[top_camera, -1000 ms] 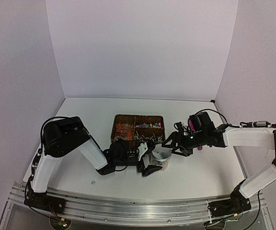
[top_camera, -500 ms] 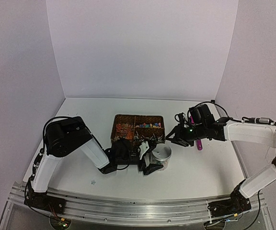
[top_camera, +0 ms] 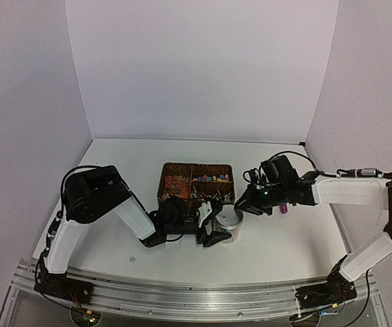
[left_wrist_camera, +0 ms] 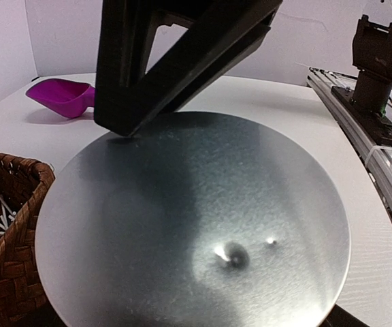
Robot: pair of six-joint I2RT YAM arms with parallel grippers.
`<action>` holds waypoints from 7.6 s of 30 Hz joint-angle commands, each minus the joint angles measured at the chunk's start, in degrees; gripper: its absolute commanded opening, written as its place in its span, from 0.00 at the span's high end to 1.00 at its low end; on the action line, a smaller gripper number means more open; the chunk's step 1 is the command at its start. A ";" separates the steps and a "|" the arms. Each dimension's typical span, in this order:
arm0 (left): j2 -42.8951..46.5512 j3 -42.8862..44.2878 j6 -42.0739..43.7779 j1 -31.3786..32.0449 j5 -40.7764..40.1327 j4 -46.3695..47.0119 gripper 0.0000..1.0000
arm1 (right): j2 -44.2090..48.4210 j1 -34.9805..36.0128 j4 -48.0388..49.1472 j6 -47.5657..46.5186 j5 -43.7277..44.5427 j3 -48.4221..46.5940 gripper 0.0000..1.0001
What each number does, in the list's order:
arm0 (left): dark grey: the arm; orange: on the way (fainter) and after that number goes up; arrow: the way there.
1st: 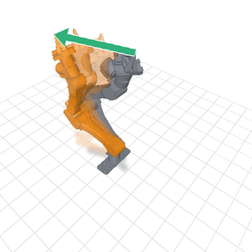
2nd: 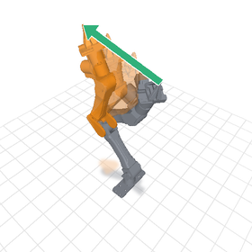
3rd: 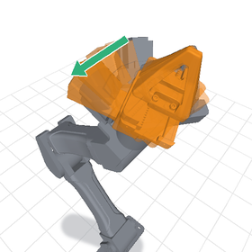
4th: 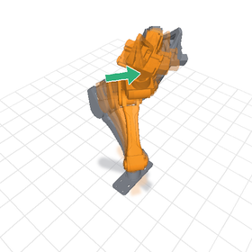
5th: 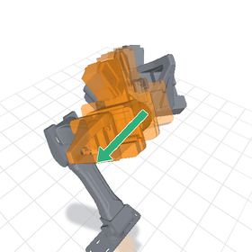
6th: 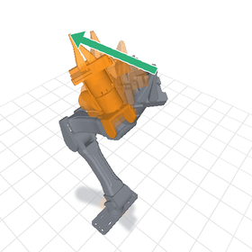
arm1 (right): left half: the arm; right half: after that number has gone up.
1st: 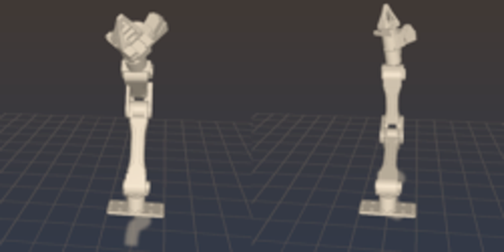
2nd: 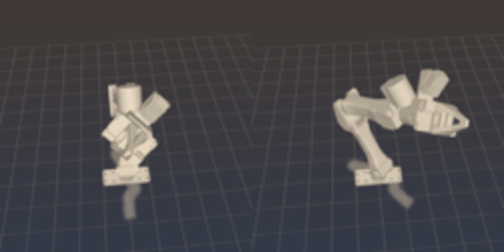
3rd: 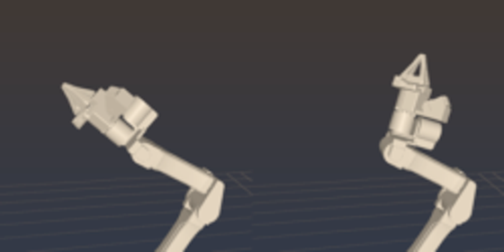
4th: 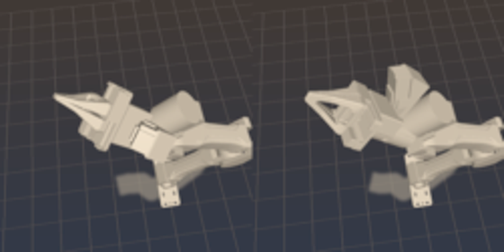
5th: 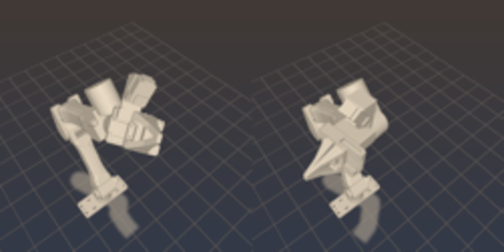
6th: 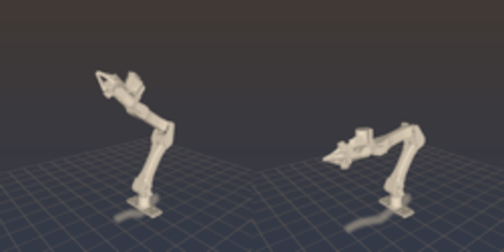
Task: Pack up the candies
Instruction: Screw the bottle lid onto the packing bottle.
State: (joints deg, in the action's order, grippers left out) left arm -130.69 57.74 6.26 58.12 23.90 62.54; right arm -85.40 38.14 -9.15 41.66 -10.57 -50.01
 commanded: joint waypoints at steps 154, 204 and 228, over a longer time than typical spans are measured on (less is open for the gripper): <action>0.36 -0.10 -1.65 -1.16 -7.74 -3.36 0.54 | -0.69 18.85 -19.17 18.71 12.10 -4.89 0.88; 1.48 -1.92 4.03 -1.43 4.38 -3.15 0.54 | -9.46 -0.57 -10.31 -17.22 -7.10 -17.10 0.73; 0.99 -0.87 0.65 -1.53 -2.52 -3.72 0.56 | 6.77 9.86 -7.18 2.29 2.30 3.00 0.91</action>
State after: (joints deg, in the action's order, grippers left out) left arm -130.19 56.49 7.93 57.20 27.75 62.57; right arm -82.38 40.89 -15.01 34.92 -9.74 -49.67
